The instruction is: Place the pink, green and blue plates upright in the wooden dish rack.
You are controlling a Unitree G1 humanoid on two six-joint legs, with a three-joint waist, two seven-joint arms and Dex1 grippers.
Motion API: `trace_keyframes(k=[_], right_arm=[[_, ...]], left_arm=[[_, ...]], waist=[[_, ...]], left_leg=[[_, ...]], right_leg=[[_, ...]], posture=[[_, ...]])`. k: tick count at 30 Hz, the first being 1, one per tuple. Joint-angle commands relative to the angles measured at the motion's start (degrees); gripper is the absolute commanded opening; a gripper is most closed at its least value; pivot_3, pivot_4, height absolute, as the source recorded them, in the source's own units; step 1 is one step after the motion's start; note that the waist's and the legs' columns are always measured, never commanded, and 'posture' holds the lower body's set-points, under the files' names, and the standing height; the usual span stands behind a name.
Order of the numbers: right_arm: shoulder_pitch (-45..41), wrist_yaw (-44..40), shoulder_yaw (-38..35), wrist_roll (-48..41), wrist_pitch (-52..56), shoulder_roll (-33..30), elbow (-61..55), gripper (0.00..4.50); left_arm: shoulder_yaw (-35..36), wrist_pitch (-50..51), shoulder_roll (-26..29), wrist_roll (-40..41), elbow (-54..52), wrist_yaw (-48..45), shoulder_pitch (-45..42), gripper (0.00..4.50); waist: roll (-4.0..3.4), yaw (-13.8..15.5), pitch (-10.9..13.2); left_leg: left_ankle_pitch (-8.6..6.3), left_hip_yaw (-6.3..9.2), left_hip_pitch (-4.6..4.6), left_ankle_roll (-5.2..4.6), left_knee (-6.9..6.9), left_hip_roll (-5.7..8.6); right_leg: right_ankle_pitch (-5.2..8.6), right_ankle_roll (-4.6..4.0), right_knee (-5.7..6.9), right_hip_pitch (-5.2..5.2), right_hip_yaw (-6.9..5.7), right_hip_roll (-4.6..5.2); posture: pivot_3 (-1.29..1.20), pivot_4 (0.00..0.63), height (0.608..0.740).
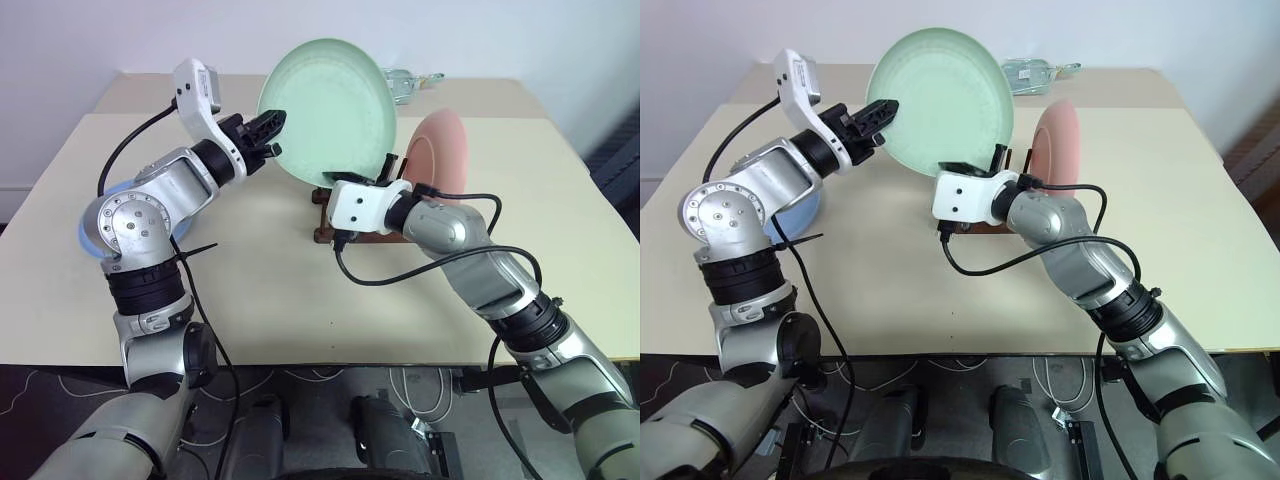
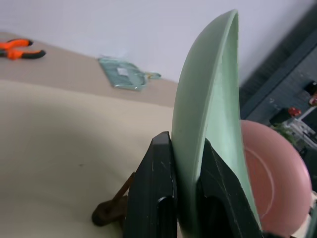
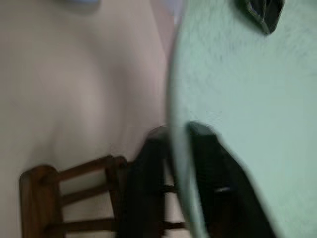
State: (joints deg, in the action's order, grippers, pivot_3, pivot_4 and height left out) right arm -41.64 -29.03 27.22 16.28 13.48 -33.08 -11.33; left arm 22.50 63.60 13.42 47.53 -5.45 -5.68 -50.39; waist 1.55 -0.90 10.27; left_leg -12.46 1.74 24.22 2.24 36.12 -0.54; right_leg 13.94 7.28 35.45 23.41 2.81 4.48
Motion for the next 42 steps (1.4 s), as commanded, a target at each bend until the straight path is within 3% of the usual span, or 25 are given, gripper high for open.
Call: trace_keyframes(k=[1,5,11,14,18,20,25,32,42], right_arm=[[0.6,0.1,-2.8,2.2,-0.5,0.8,-2.0,0.00],[2.7,1.7,-5.3,2.0,-0.1,3.0,-4.1,0.00],[8.1,1.3,-17.1,-9.0,4.1,7.9,-12.4,0.00],[9.3,-0.2,-25.5,-24.5,11.7,13.7,-19.7,0.00],[8.0,6.7,-39.1,-55.4,30.2,23.0,-26.0,0.00],[7.4,9.4,-42.2,-61.5,33.2,23.4,-25.4,0.00],[7.3,12.0,-45.0,-68.3,35.7,20.5,-20.8,0.00],[7.6,12.9,-46.1,-71.1,34.7,18.0,-14.4,0.00],[9.5,15.0,-44.6,-68.2,32.8,17.8,-7.4,0.00]], left_arm=[[2.2,-1.7,-0.1,3.3,-2.1,0.1,-1.8,1.16],[3.6,-13.4,3.4,-3.0,2.8,-0.5,-4.9,3.18],[-3.2,-31.8,15.3,-17.7,13.6,-10.5,-0.8,3.18],[-9.9,-40.6,19.0,-25.2,17.3,-18.4,5.6,3.18],[-16.6,-46.3,20.2,-24.2,11.5,-35.3,17.6,3.18],[-17.9,-45.5,20.2,-22.6,8.6,-39.4,20.6,3.18],[-19.9,-44.5,20.3,-22.7,4.6,-43.2,24.9,3.18],[-20.4,-41.0,20.4,-21.5,-0.7,-45.5,28.3,3.18],[-20.7,-39.8,20.7,-22.0,-2.8,-45.2,29.1,3.18]], waist=[[0.00,0.1,0.0],[0.02,0.1,0.0],[-0.02,-0.1,0.0],[-0.02,0.1,0.0],[-0.02,0.1,0.0],[-0.01,0.1,0.0],[-0.09,0.0,0.0],[-0.15,-0.2,0.0],[-0.15,-0.2,0.0]], left_leg=[[0.01,-0.01,0.00,0.01,0.00,0.00],[0.04,0.00,0.00,0.08,-0.02,0.01],[0.06,-0.05,-0.11,0.11,-0.18,0.01],[0.06,-0.04,-0.11,0.11,-0.17,0.00],[0.06,-0.01,-0.07,0.10,-0.16,-0.03],[0.05,-0.03,-0.05,0.11,-0.17,-0.09],[0.05,-0.08,-0.04,0.10,-0.15,-0.21],[0.06,-0.13,-0.04,0.08,-0.19,-0.19],[0.06,-0.13,-0.02,0.07,-0.12,-0.17]], right_leg=[[0.00,0.00,0.00,0.00,0.00,0.00],[0.00,-0.01,-0.02,-0.01,-0.01,0.00],[-0.01,-0.02,0.00,0.00,0.01,-0.01],[0.00,-0.03,-0.02,-0.05,-0.01,-0.01],[-0.01,-0.05,-0.04,-0.10,-0.02,0.03],[-0.03,-0.16,-0.08,-0.08,-0.03,0.12],[-0.01,-0.51,-0.18,-0.03,-0.05,0.12],[-0.01,-0.49,-0.17,0.02,-0.02,0.03],[-0.01,-0.46,-0.16,0.01,-0.03,-0.01]], posture=[[0.00,0.150,0.732],[0.00,0.150,0.732],[0.00,0.150,0.732],[0.00,0.150,0.732],[0.00,0.150,0.732],[0.00,0.150,0.732],[0.00,0.150,0.732],[0.00,0.150,0.732],[0.00,0.150,0.732]])
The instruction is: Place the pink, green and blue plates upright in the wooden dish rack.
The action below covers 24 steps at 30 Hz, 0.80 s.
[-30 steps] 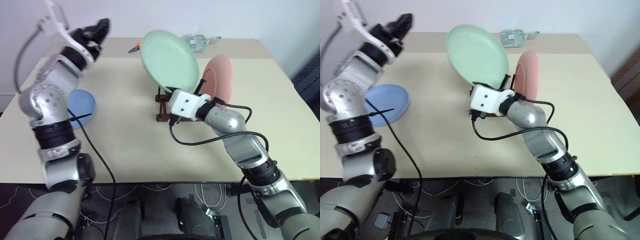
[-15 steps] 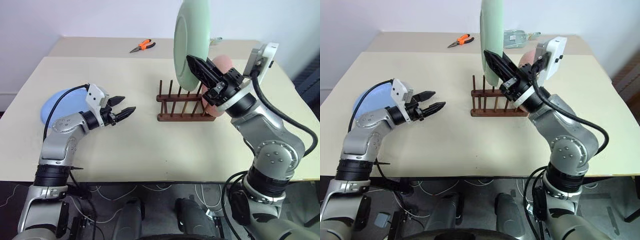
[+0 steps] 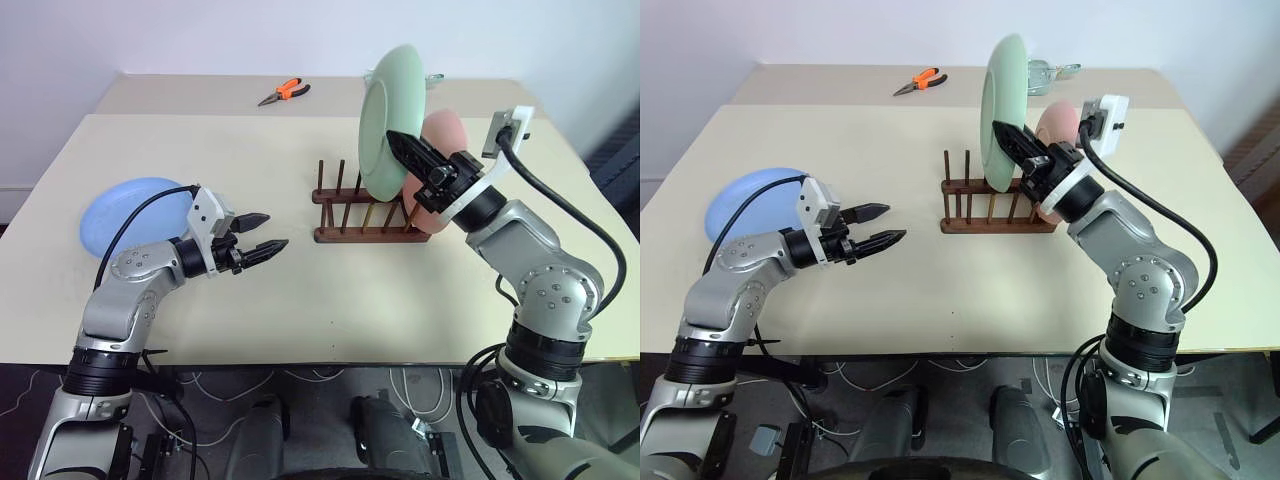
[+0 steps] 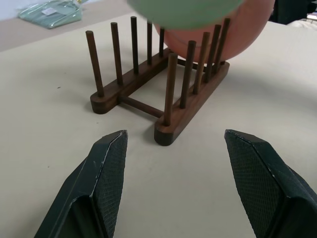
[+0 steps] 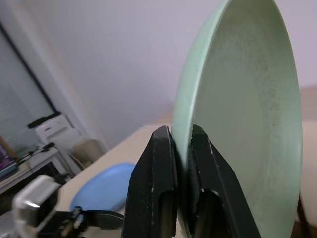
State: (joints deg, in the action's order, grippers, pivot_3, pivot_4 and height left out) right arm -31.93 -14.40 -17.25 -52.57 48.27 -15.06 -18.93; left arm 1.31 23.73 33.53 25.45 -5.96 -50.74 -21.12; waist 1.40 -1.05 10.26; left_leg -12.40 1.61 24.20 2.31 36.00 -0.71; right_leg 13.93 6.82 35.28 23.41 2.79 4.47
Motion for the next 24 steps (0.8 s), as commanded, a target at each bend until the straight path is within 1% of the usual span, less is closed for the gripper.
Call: trace_keyframes(k=[1,3,5,6,8,9,11,13,16,19,22,24], right_arm=[[0.0,0.4,0.1,0.9,-2.4,-0.1,0.5,0.00],[0.0,0.3,0.3,0.8,-2.6,-0.1,0.7,0.00],[0.0,0.1,1.0,1.7,-3.1,-0.6,0.8,0.71],[-0.1,-0.1,1.3,2.1,-3.4,-0.8,0.7,0.99],[-0.4,-0.9,2.8,4.8,-4.9,-2.0,0.2,1.94],[-0.5,-1.2,3.4,6.0,-5.7,-2.6,0.0,2.50],[-1.0,-2.0,5.6,11.1,-9.0,-5.0,-1.0,3.53],[-1.8,-2.9,7.1,15.4,-11.9,-7.7,-1.7,3.54],[-2.8,-5.2,9.4,20.4,-15.2,-11.7,-2.6,3.54],[-4.3,-6.9,11.0,24.3,-18.0,-14.3,-2.7,3.54],[-6.5,-9.6,13.8,26.6,-18.9,-15.9,-4.1,4.34],[-7.1,-11.6,18.3,30.2,-19.9,-17.2,-5.8,4.43]], left_arm=[[0.4,0.1,0.6,0.0,-2.4,-0.2,-0.2,3.18],[0.4,0.3,0.7,0.1,-2.6,-0.2,-0.1,3.18],[0.5,0.5,0.7,0.2,-2.6,-0.2,-0.1,3.24],[0.5,0.6,0.7,0.1,-2.6,-0.2,-0.1,3.24],[0.7,2.7,1.0,1.5,-2.5,-0.8,-0.1,3.24],[0.9,3.8,1.0,2.2,-2.5,-1.1,-0.1,3.24],[1.9,5.8,1.1,2.8,-1.9,-0.1,-0.6,3.75],[3.2,5.1,0.9,1.6,-0.6,2.1,-1.3,4.47],[6.2,3.5,0.2,-0.4,3.9,7.6,-3.5,4.47],[10.3,1.5,-0.2,-4.6,11.3,17.6,-6.7,4.47],[16.6,1.0,0.5,-7.5,21.3,30.3,-11.1,4.50],[21.5,1.5,2.3,-9.4,29.7,40.6,-14.4,4.50]], waist=[[0.00,0.0,0.0],[-0.01,0.0,0.0],[0.00,-0.1,0.0],[0.00,-0.1,0.0],[-0.01,0.0,0.0],[-0.01,-0.1,0.0],[-0.01,0.0,0.0],[-0.01,0.0,0.0],[0.00,0.1,0.0],[0.01,0.0,0.0],[0.01,-0.2,0.0],[0.02,-0.3,0.0]], left_leg=[[0.00,0.00,0.00,0.00,0.00,0.00],[0.00,0.01,0.00,0.00,-0.01,-0.01],[0.00,0.01,0.00,0.00,-0.01,-0.01],[0.00,0.01,0.00,0.00,-0.01,-0.01],[0.00,0.01,0.00,0.00,-0.01,-0.01],[0.00,0.01,0.00,0.00,-0.01,-0.01],[0.00,0.00,0.00,0.00,0.00,-0.01],[0.00,0.00,0.00,0.00,0.00,-0.01],[0.00,0.01,0.01,0.00,0.01,-0.01],[0.00,0.02,0.00,0.00,0.03,-0.01],[0.00,0.02,0.00,0.00,0.02,-0.01],[0.00,0.03,-0.01,0.00,0.02,-0.03]], right_leg=[[0.00,0.00,0.00,0.00,0.00,0.00],[0.00,0.00,0.00,0.01,0.00,-0.02],[0.00,0.01,0.01,0.01,0.00,-0.03],[0.00,0.01,0.01,0.01,0.00,-0.03],[0.00,0.01,0.01,0.01,0.00,-0.03],[0.00,0.01,0.01,0.01,0.00,-0.03],[0.00,0.01,0.00,0.01,0.00,-0.03],[0.00,0.01,-0.01,0.01,0.00,-0.03],[0.01,0.02,-0.01,0.02,0.00,-0.03],[-0.01,0.04,0.00,0.02,-0.01,-0.05],[-0.10,0.21,0.02,0.03,-0.01,-0.07],[-0.12,0.25,0.09,0.07,-0.01,-0.10]], posture=[[0.00,0.150,0.732],[0.00,0.150,0.732],[0.00,0.150,0.732],[0.00,0.150,0.732],[0.00,0.150,0.732],[0.00,0.150,0.732],[0.00,0.150,0.732],[0.00,0.150,0.732],[0.00,0.150,0.732],[0.00,0.150,0.732],[0.00,0.150,0.732],[0.00,0.150,0.732]])
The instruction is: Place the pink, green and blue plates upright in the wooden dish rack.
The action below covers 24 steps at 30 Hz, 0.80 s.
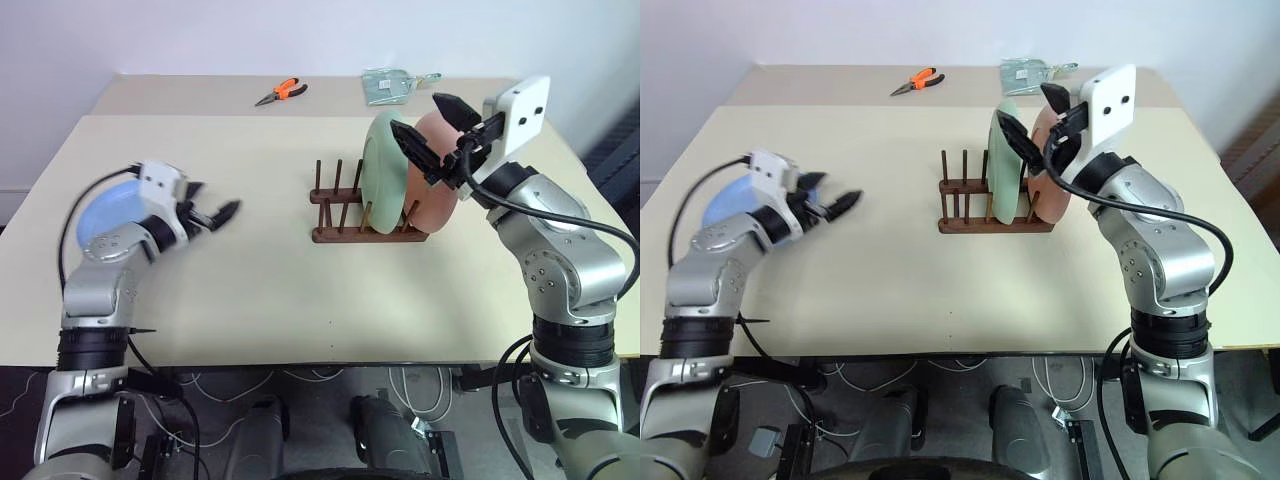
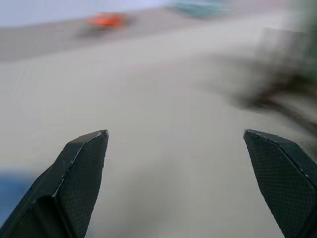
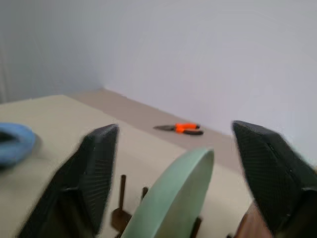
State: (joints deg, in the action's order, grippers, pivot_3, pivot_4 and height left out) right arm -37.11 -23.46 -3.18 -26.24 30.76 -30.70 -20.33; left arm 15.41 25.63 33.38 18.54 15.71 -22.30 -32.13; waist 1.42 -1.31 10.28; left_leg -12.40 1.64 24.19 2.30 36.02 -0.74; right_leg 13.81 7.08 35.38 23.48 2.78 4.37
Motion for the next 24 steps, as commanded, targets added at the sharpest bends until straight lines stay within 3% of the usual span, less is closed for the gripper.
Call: trace_keyframes(k=[1,7,13,16,23,24], right_arm=[[-1.8,-3.3,6.2,5.5,-2.9,-1.9,-4.9,4.43],[0.7,-5.5,10.7,8.3,-5.1,0.4,-5.3,4.43],[1.4,-7.3,11.5,9.2,-6.1,1.7,-4.9,4.43],[1.5,-7.8,11.6,10.1,-7.0,2.1,-4.3,4.50],[1.1,-10.0,12.1,11.2,-6.3,1.7,-3.8,4.50],[1.1,-9.9,13.0,12.7,-6.8,1.3,-4.2,4.50]], left_arm=[[9.6,0.1,3.2,-2.3,10.9,15.1,-4.2,4.50],[15.4,3.7,4.8,0.4,14.7,18.2,-3.8,4.50],[23.7,14.9,2.2,8.2,13.4,20.6,-1.8,4.50],[26.1,18.8,0.0,11.4,11.0,22.0,-0.7,3.75],[24.9,18.4,-1.6,12.3,8.3,21.7,-2.2,0.24],[22.5,16.6,-2.2,13.1,3.8,18.2,-2.6,0.11]], waist=[[0.03,-0.1,0.0],[0.18,0.9,0.0],[0.31,0.5,-0.1],[0.31,0.4,-0.1],[0.31,0.6,-0.1],[0.32,0.7,-0.1]], left_leg=[[0.00,0.02,-0.02,-0.01,0.00,0.00],[-0.02,0.04,0.04,-0.02,0.02,0.04],[-0.02,0.06,0.06,0.00,0.10,0.06],[-0.02,0.06,-0.01,0.01,0.05,0.03],[-0.01,0.05,-0.07,0.02,0.05,0.05],[-0.01,0.06,-0.07,0.02,0.06,0.06]], right_leg=[[0.02,0.05,0.07,0.01,0.00,-0.01],[0.05,0.09,0.07,-0.03,-0.05,0.04],[0.04,0.08,0.07,-0.05,-0.06,0.08],[0.03,0.08,0.15,-0.04,-0.07,0.08],[0.03,0.08,0.15,-0.10,-0.07,0.09],[0.03,0.08,0.15,-0.10,-0.07,0.09]], posture=[[0.00,0.150,0.732],[0.00,0.150,0.732],[0.00,0.150,0.732],[0.00,0.150,0.732],[0.00,0.150,0.732],[0.00,0.150,0.732]])
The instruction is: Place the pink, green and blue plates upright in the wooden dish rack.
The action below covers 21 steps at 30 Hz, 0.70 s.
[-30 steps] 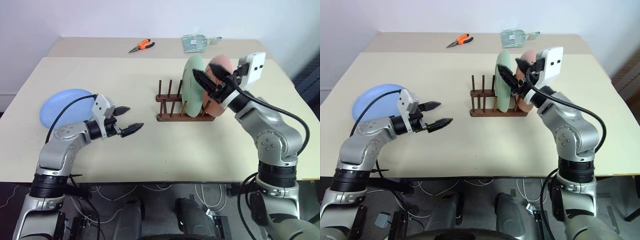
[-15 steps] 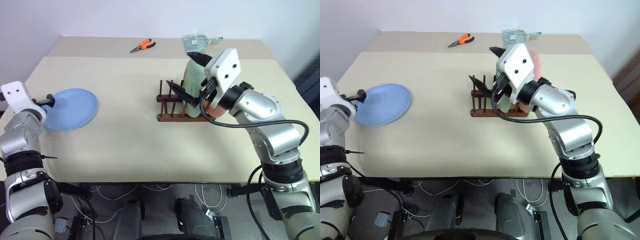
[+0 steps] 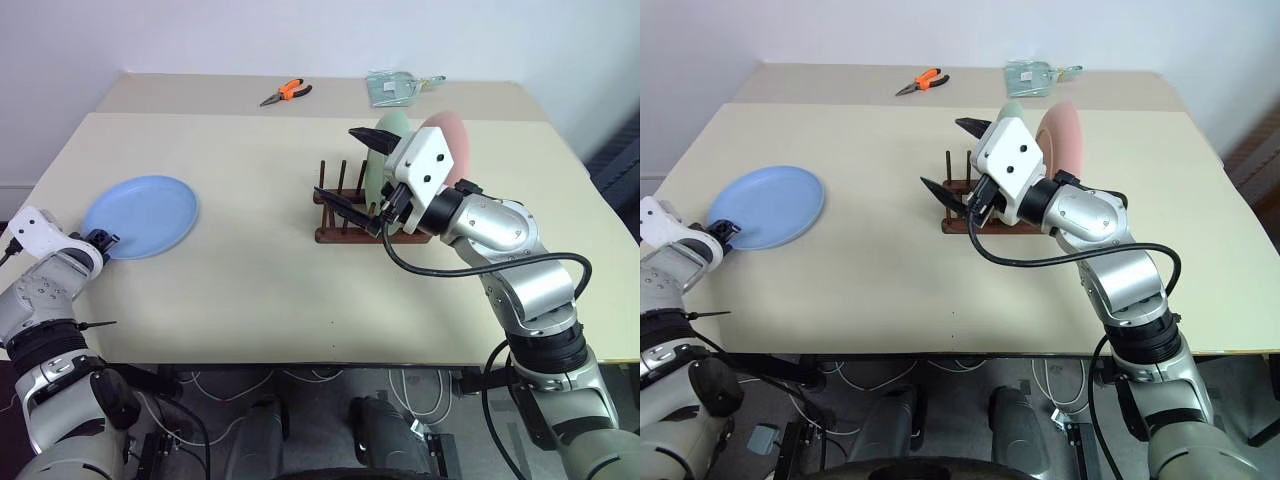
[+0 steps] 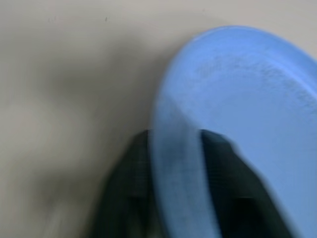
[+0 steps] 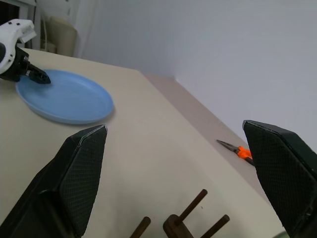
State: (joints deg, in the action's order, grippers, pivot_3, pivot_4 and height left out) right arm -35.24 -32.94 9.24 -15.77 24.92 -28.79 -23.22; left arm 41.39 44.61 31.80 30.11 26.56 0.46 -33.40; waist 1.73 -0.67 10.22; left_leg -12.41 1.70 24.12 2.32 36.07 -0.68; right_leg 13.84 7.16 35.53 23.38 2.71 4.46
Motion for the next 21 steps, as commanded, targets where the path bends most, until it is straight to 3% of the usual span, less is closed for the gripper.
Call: trace_keyframes(k=[1,9,16,19,21], right_arm=[[-0.7,-0.5,1.2,3.4,-1.3,-0.8,-1.5,4.50],[-2.7,-1.4,13.6,18.1,-8.8,0.3,0.5,4.50],[-6.7,1.4,19.6,31.3,-17.9,3.3,12.3,4.50],[-7.5,1.1,20.0,33.1,-19.5,5.4,15.2,3.69],[-7.9,0.4,20.2,34.1,-19.9,6.4,16.6,2.78]], left_arm=[[-5.2,-3.6,-1.1,2.1,-10.3,-7.1,-1.6,0.11],[-19.7,-1.5,-3.7,4.3,-30.1,-14.6,-7.5,0.11],[-21.8,3.4,-5.9,8.7,-36.3,-13.6,-9.5,0.11],[-21.4,4.4,-6.4,9.1,-36.5,-12.7,-9.3,0.00],[-20.9,5.0,-6.5,10.1,-37.0,-12.7,-8.6,0.00]], waist=[[0.03,0.2,0.0],[0.05,-0.6,0.0],[0.06,-1.3,0.0],[0.06,-1.4,0.0],[0.06,-1.4,0.0]], left_leg=[[0.00,0.01,0.00,0.01,0.00,0.00],[0.02,-0.01,0.12,0.07,-0.04,0.05],[0.03,-0.01,0.00,0.06,-0.06,0.03],[0.03,0.00,0.01,0.06,-0.07,0.03],[0.03,0.01,0.02,0.05,-0.06,0.03]], right_leg=[[0.00,0.00,0.00,-0.01,-0.01,0.00],[-0.02,-0.02,-0.13,0.06,0.00,0.04],[-0.01,-0.01,0.00,0.06,0.03,-0.01],[-0.01,-0.01,0.00,0.06,0.03,-0.01],[-0.01,-0.01,0.00,0.06,0.03,-0.01]], posture=[[0.00,0.150,0.732],[0.00,0.150,0.732],[0.00,0.150,0.732],[0.00,0.150,0.732],[0.00,0.150,0.732]])
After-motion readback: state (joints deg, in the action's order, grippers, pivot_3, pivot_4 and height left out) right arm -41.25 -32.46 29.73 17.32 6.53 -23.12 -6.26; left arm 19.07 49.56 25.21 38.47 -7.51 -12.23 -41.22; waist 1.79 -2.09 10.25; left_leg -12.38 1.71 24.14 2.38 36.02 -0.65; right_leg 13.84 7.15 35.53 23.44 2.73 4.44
